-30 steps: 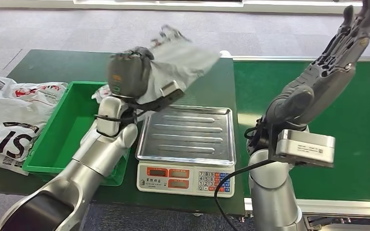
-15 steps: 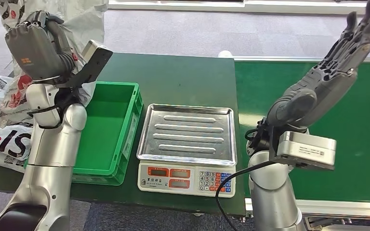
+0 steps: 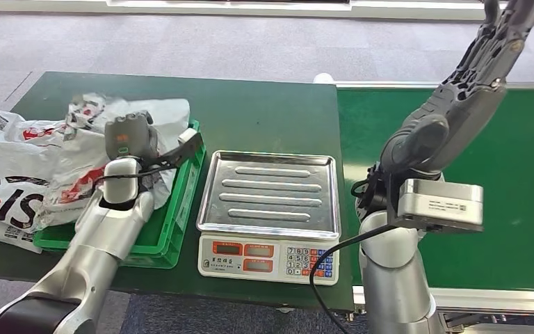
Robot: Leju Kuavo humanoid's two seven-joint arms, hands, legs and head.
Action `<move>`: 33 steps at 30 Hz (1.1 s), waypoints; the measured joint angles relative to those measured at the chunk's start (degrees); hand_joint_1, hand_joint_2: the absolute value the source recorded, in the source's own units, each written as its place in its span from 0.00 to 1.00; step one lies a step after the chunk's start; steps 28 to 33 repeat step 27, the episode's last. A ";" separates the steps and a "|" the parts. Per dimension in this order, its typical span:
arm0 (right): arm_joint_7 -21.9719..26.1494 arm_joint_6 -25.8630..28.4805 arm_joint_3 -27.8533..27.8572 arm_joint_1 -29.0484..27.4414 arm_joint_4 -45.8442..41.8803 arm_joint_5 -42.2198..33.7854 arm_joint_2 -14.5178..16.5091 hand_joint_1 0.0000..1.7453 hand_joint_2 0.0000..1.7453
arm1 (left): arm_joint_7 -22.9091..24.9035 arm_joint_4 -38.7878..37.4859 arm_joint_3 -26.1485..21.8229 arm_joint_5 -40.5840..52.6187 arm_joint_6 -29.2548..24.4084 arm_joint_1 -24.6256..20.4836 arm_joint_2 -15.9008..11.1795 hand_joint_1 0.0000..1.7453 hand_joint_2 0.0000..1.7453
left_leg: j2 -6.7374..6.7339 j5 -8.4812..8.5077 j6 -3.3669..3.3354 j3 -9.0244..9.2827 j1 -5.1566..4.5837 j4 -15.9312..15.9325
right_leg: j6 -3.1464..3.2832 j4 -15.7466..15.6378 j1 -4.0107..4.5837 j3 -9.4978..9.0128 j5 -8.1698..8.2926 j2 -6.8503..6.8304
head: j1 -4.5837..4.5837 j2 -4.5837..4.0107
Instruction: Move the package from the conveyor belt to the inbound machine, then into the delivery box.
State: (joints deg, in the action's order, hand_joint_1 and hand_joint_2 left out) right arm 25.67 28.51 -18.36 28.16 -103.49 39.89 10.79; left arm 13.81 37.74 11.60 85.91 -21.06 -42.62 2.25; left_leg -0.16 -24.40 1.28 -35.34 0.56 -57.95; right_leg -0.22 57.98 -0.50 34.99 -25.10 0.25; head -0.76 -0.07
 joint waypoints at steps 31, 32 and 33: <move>1.45 3.67 0.00 -0.80 1.90 -2.15 -0.56 0.00 0.00 | -39.50 32.29 -12.70 -44.40 -15.96 8.08 3.55 0.00 0.00 | 0.12 -0.05 -0.02 -0.14 0.01 -0.01 | 0.01 0.00 0.01 0.09 -0.04 -0.08 | 0.00 0.00; 1.45 3.67 0.00 -0.80 1.90 -2.15 -0.56 0.00 0.00 | -39.50 32.29 -12.70 -44.40 -15.96 8.08 3.55 0.00 0.00 | 0.12 -0.05 -0.02 -0.14 0.01 -0.01 | 0.01 0.00 0.01 0.09 -0.04 -0.08 | 0.00 0.00; 1.45 3.67 0.00 -0.80 1.90 -2.15 -0.56 0.00 0.00 | -39.50 32.29 -12.70 -44.40 -15.96 8.08 3.55 0.00 0.00 | 0.12 -0.05 -0.02 -0.14 0.01 -0.01 | 0.01 0.00 0.01 0.09 -0.04 -0.08 | 0.00 0.00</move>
